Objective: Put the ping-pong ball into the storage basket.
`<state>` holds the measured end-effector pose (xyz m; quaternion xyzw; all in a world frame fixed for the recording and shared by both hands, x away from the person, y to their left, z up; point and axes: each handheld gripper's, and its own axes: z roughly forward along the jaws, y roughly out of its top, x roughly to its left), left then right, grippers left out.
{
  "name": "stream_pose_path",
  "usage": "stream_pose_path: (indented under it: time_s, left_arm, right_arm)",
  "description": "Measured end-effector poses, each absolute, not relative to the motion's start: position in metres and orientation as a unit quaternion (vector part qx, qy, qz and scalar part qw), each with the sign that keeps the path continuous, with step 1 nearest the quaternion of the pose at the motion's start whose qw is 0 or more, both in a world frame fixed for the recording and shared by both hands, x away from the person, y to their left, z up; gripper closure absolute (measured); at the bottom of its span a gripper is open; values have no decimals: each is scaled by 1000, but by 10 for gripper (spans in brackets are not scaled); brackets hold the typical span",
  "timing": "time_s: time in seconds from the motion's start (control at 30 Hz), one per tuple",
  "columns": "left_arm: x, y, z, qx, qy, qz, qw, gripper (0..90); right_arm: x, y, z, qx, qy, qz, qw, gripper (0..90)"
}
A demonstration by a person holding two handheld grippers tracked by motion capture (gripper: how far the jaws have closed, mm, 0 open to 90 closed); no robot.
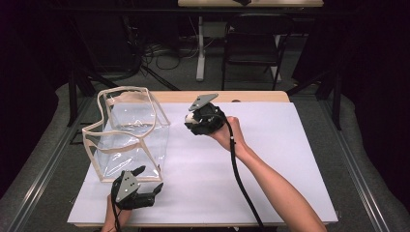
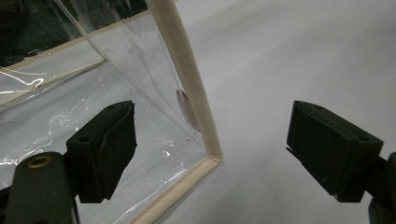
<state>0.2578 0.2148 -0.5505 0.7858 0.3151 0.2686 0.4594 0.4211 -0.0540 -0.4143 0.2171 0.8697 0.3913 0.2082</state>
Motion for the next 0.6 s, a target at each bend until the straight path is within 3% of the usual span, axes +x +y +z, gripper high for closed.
stream_pose_path:
  time_s: [0.6]
  left_arm:
    - [258,215,-551,786,315,268,459,160]
  right_arm:
    - [422,-43,-399,203,872,389,219,509]
